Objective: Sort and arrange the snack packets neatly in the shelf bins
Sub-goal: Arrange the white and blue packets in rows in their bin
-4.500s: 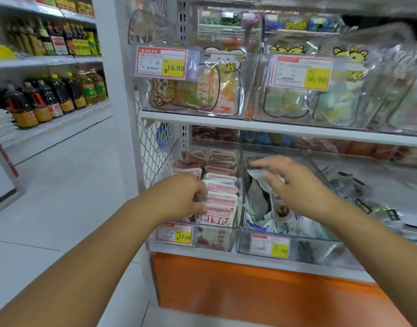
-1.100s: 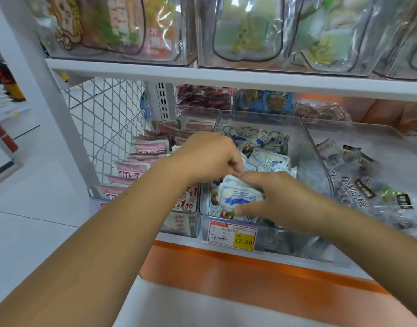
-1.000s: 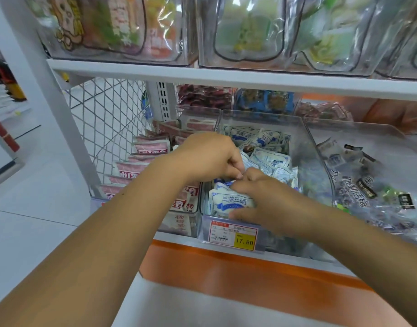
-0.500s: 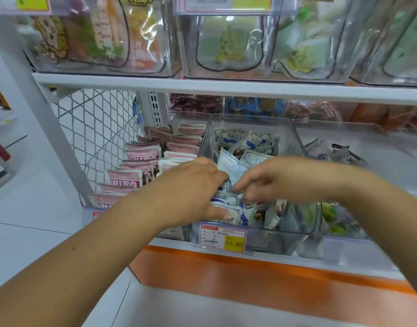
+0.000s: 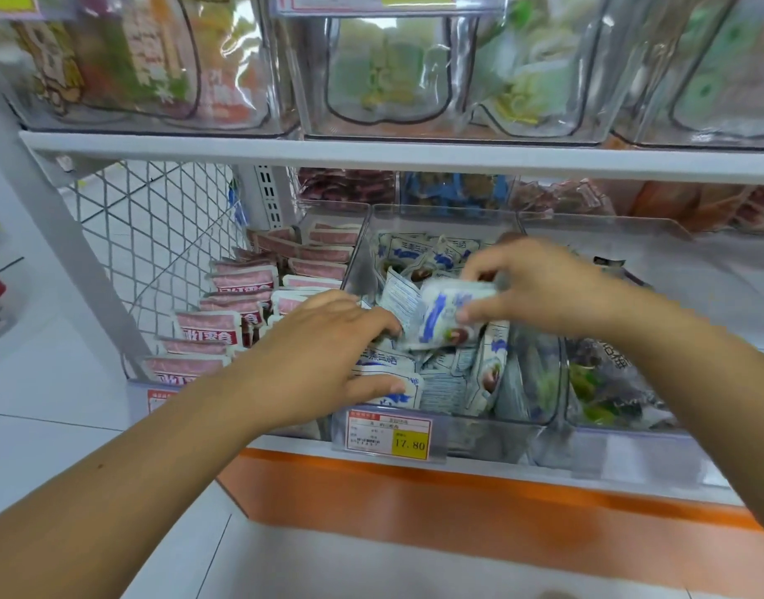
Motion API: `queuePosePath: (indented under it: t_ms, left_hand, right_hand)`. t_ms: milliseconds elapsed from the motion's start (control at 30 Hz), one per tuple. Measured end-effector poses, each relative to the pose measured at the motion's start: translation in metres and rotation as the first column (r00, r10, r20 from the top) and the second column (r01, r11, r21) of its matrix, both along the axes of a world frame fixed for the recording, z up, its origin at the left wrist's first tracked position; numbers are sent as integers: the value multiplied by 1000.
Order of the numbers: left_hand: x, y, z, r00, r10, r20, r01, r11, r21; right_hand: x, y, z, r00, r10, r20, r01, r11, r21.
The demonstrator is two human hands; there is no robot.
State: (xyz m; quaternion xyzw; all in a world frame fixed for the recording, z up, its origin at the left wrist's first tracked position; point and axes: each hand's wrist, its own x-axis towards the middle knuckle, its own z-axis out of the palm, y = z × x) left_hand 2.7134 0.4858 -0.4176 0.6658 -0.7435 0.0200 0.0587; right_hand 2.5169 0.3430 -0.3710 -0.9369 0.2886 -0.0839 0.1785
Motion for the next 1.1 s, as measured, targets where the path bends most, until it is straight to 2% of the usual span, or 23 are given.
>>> queuePosePath:
  t_ms: [67, 133, 200, 300, 367, 433, 533, 600, 667, 733, 867, 933, 1000, 1033, 1100]
  left_hand:
    - [-3, 2, 1, 995, 3, -98, -2, 1000, 12]
    - [-8, 4, 5, 972, 2, -233, -6, 1000, -17]
    - [-15, 2, 8, 928, 8, -371, -35, 997, -66]
    - [-24, -6, 7, 815, -17, -579, -63, 991, -118]
    - [-28, -12, 4, 765, -33, -643, -63, 990, -126]
    - [-29, -14, 3, 755, -32, -654, -63, 990, -122]
    - [-30, -14, 2, 756, -21, -654, -44, 996, -82]
    - [-30, -13, -2, 789, -15, -614, -7, 999, -34]
    - [-31, -12, -3, 840, -25, -543, 40, 999, 16]
    - [-32, -11, -2, 856, -35, -517, 63, 997, 36]
    - [-35, -13, -1, 918, -60, -392, 71, 997, 13]
    - [-37, -16, -3, 947, -116, -300, 124, 992, 9]
    - [-39, -18, -5, 966, -146, -215, 159, 987, 40]
    - [-39, -20, -5, 973, -158, -166, 171, 983, 63]
    - [-44, -23, -8, 980, -182, -77, 190, 976, 106]
  right_hand:
    - [-11, 1, 10, 970, -65, 234, 32, 990, 141]
    - [-16, 7, 9, 932, -74, 354, -5, 976, 218]
    - [-20, 12, 1, 936, -67, 347, 3, 983, 183]
    - [-27, 13, 0, 931, -101, 352, 61, 990, 124]
    - [-33, 11, 3, 894, -120, 431, 41, 981, 188]
    - [-38, 13, 6, 902, -117, 415, 43, 982, 183]
    - [-40, 25, -1, 994, -65, 86, 57, 994, 94]
    - [-32, 35, -10, 993, 22, -116, -18, 999, 39]
    - [-24, 39, -15, 971, 54, -233, -48, 998, 33]
    - [-22, 38, -10, 966, 62, -250, -52, 998, 47]
    - [-23, 35, -2, 989, 38, -144, -21, 992, 121]
    - [-21, 37, -5, 949, 82, -306, -68, 996, 57]
    - [-22, 35, -3, 869, 111, -482, -104, 994, 42]
    - [-23, 32, 2, 866, 129, -483, -88, 990, 106]
    - [-27, 21, 15, 946, 126, -300, -44, 962, 268]
